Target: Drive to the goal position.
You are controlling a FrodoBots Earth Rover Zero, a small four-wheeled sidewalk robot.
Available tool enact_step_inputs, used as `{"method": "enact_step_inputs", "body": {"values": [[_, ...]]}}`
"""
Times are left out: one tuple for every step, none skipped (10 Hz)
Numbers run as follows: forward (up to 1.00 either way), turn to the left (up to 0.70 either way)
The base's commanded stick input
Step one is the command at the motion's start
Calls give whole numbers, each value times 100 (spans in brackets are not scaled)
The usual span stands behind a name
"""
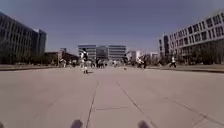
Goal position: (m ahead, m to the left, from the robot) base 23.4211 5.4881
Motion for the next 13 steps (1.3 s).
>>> {"method": "enact_step_inputs", "body": {"values": [[100, 0], [100, 0], [100, 0], [100, 0], [100, 0], [100, 0], [100, 0], [100, 0], [100, 0], [100, 0], [100, 0], [100, 0], [100, 0]]}}
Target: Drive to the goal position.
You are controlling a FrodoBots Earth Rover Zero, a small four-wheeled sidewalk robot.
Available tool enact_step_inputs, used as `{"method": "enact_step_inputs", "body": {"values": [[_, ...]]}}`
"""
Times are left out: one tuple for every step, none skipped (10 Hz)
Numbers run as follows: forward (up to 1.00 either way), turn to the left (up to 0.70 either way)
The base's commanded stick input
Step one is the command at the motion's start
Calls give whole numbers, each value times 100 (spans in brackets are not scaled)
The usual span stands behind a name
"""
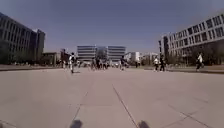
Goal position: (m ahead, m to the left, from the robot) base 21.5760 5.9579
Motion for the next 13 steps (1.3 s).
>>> {"method": "enact_step_inputs", "body": {"values": [[100, 0], [100, 0], [100, 0], [100, 0], [100, 0], [100, 0], [100, 0], [100, 0], [100, 0], [100, 0], [100, 0], [100, 0], [100, 0]]}}
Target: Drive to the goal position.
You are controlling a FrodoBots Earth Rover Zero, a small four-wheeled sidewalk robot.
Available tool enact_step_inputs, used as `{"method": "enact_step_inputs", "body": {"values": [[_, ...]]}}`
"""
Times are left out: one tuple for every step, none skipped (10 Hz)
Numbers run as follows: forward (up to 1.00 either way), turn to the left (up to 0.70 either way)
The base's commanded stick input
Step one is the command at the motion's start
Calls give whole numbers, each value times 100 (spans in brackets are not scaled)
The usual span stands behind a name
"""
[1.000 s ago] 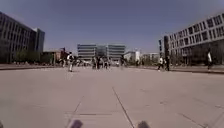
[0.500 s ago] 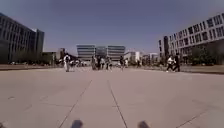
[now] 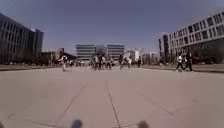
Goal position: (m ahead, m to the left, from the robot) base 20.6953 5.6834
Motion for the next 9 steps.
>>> {"method": "enact_step_inputs", "body": {"values": [[100, 0], [100, 0], [100, 0], [100, 0], [100, 0], [100, 0], [100, 0], [100, 0], [100, 0]]}}
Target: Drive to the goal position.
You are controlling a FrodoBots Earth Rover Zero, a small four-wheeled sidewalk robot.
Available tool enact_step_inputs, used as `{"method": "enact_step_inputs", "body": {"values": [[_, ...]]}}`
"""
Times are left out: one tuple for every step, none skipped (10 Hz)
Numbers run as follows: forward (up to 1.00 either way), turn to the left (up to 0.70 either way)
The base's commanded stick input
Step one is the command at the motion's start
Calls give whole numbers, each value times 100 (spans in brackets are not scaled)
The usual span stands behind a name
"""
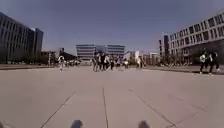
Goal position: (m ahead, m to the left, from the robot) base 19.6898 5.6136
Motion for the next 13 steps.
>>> {"method": "enact_step_inputs", "body": {"values": [[100, 0], [100, 0], [100, 0], [100, 0], [100, 0], [100, 0], [100, 0], [100, 0], [100, 0], [100, 0], [100, 0], [100, 0], [100, 0]]}}
